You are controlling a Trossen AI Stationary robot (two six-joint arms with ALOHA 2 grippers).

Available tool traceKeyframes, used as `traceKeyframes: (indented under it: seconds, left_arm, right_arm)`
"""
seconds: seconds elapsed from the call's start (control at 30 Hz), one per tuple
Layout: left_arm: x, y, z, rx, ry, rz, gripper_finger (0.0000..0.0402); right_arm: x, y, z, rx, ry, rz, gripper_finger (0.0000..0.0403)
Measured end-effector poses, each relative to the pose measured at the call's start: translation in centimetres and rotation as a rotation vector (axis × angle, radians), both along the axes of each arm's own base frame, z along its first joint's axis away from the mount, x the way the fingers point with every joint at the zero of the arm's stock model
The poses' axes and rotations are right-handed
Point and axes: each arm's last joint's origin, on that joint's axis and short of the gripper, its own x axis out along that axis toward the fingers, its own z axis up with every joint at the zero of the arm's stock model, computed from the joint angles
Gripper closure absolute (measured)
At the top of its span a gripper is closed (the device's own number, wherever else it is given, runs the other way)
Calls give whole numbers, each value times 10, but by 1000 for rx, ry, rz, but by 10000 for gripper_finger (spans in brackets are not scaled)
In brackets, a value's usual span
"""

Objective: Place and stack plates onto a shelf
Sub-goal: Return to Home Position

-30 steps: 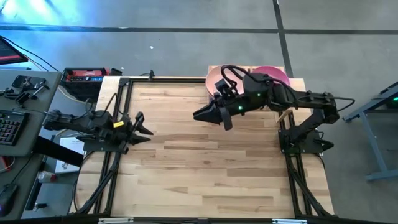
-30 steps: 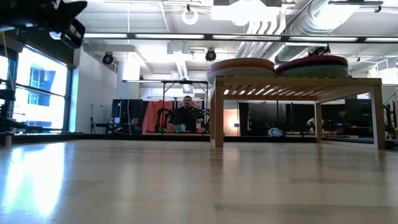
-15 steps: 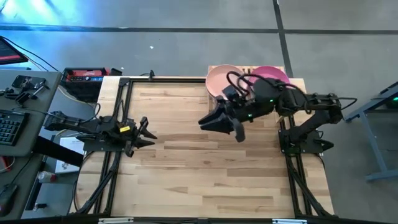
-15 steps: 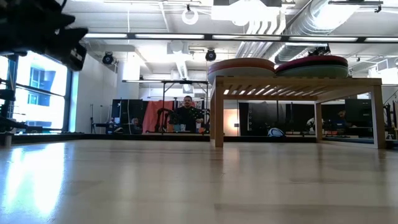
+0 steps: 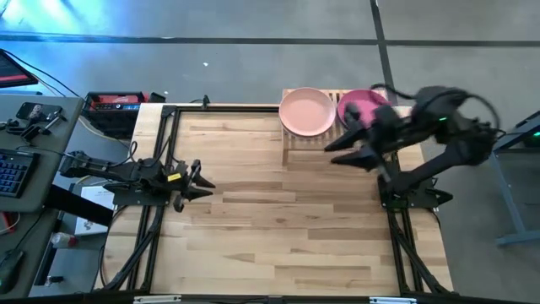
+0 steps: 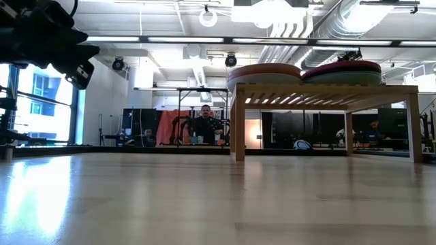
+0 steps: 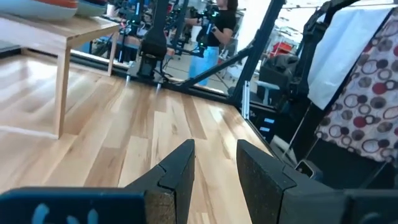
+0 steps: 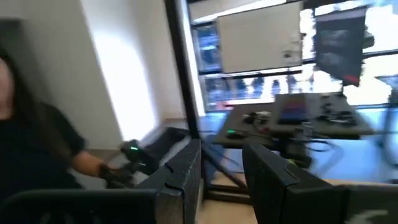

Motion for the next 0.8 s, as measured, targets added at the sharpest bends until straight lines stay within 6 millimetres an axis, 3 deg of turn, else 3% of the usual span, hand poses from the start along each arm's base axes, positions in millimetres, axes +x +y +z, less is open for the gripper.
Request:
traceKeyframes:
  seconds: [0.57, 0.8]
  left_arm:
    - [0, 0, -4, -28, 46, 16, 293]
    - [0, 0, -4, -29, 46, 16, 293]
  right_arm:
    - [-151, -37, 3, -108, 42, -289, 300]
    - [-192, -47, -5, -119, 55, -358, 300]
